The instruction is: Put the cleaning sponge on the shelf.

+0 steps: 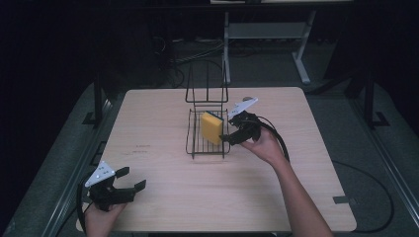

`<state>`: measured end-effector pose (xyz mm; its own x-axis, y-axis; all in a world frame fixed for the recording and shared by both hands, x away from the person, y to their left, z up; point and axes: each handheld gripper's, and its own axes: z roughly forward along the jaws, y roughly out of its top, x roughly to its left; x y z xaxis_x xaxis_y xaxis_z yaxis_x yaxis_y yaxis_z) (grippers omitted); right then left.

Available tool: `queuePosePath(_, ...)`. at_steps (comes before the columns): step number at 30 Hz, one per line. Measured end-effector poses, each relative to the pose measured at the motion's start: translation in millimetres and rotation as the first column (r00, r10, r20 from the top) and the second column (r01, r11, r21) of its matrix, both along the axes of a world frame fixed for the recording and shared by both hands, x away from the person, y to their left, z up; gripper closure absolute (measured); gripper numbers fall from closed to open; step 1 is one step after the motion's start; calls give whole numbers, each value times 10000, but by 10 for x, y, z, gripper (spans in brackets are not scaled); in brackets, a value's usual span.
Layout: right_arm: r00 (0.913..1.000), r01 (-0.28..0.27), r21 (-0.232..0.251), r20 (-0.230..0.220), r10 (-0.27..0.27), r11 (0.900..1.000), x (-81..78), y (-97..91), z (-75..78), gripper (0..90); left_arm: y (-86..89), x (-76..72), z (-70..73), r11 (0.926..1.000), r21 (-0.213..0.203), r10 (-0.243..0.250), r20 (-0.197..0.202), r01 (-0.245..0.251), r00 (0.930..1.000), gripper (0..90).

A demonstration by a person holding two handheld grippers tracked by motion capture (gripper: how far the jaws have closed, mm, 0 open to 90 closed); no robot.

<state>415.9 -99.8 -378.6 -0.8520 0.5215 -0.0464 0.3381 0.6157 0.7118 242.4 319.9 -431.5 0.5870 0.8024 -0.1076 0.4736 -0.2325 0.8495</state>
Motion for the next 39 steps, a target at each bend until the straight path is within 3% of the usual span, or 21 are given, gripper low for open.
queuePosePath(16, 9994, 304, -245, -171, -308, 9992, -95, -218, 71, 259, -16, 6, -4, 10000, 75, -40, -23, 40, 10000, 147)
queuePosePath(19, 9993, 367, -157, -26, -367, 9992, -112, -268, 67, 260, -15, 7, -5, 10000, 88, -34, -33, 35, 10000, 147)
queuePosePath(23, 9982, 550, -92, -248, -552, 9984, -144, -368, 24, 260, -24, 10, -7, 10000, 59, -36, -6, 36, 10000, 147)
queuePosePath(24, 9973, 610, -285, -396, -621, 9977, -152, -405, 7, 252, -29, 14, -6, 9999, 121, -53, -26, 53, 10000, 147)
queuePosePath(28, 9963, 759, -102, -390, -762, 9971, -200, -483, -22, 256, -37, 25, -3, 10000, 42, -62, 2, 62, 10000, 147)
queuePosePath(39, 9930, 999, -181, -611, -1008, 9948, -257, -631, -95, 250, -48, 32, -13, 9999, 100, -105, -21, 105, 9999, 147)
